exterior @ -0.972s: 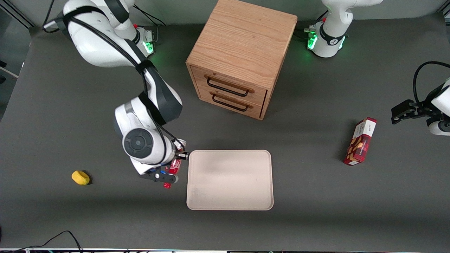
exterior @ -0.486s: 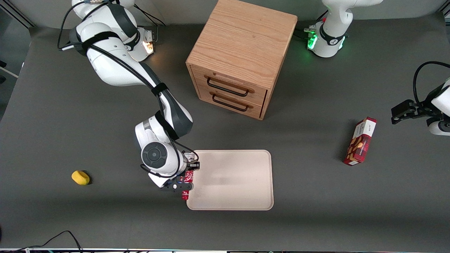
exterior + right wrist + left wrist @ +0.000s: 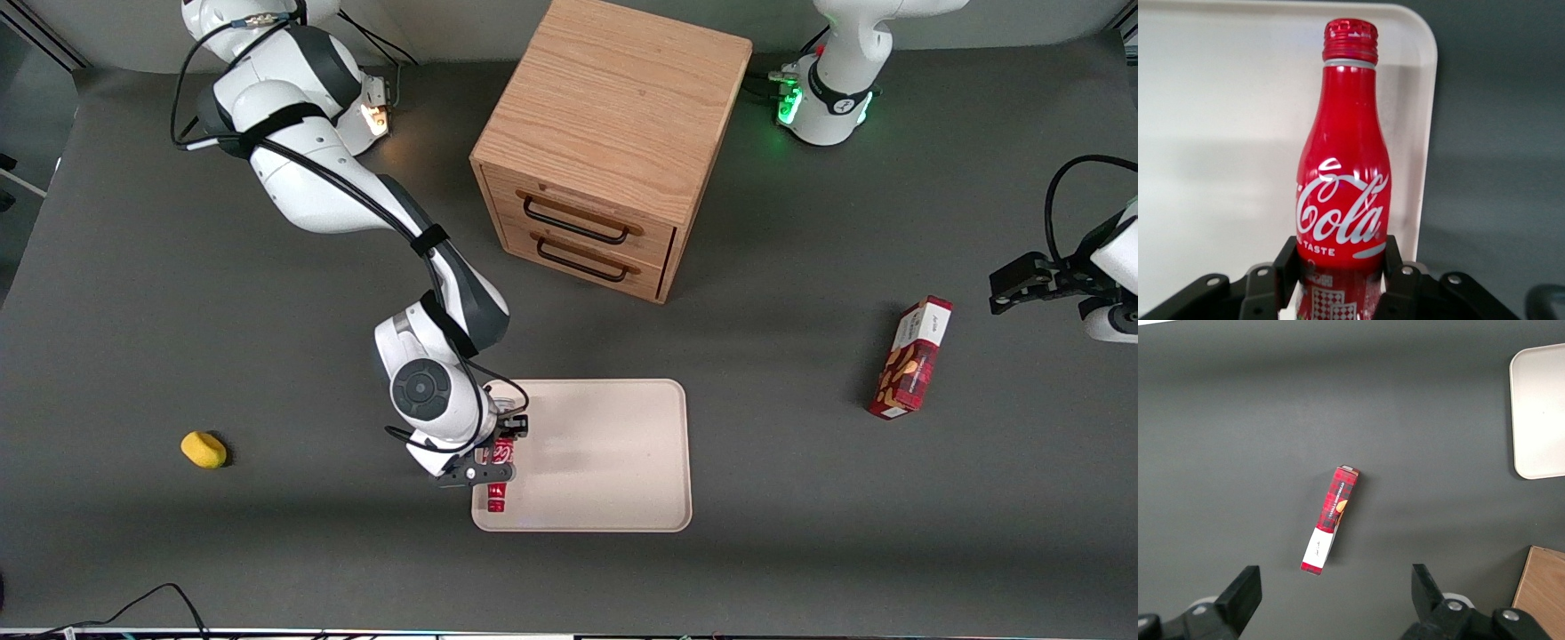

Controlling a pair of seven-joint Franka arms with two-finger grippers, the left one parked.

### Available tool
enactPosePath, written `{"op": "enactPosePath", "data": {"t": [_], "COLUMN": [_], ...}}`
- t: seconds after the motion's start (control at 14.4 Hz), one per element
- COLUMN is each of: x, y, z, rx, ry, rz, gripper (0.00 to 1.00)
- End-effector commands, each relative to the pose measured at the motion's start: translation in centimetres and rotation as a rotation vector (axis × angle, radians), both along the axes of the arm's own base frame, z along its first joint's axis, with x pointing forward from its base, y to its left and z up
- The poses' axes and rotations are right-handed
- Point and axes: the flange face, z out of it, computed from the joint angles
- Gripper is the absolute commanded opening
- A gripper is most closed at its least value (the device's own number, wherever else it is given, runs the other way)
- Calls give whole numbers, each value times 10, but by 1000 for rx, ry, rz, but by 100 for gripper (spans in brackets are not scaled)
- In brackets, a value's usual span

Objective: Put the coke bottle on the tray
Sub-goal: 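Lower the bottle onto the tray and open the right gripper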

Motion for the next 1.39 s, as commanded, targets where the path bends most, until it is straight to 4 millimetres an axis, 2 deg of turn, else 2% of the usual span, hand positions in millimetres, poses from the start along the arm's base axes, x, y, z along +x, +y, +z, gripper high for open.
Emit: {"op": "enactPosePath", "data": {"t": [0.0,0.21,0.28,0.35,0.42,1.11,1.32], "x": [5,1,1,1,2,2,5], "y": [3,1,1,1,0,-1,-4], "z": [3,-6,-6,-8,-7,-8,-1], "rx": [-17,-35,-35,-37,-42,-59,-55], "ry": [-34,-22,-22,-21,-25,-32,-38], "rz": [28,35,33,34,38,43,36], "gripper": [0,0,8,49,99,100,100]}}
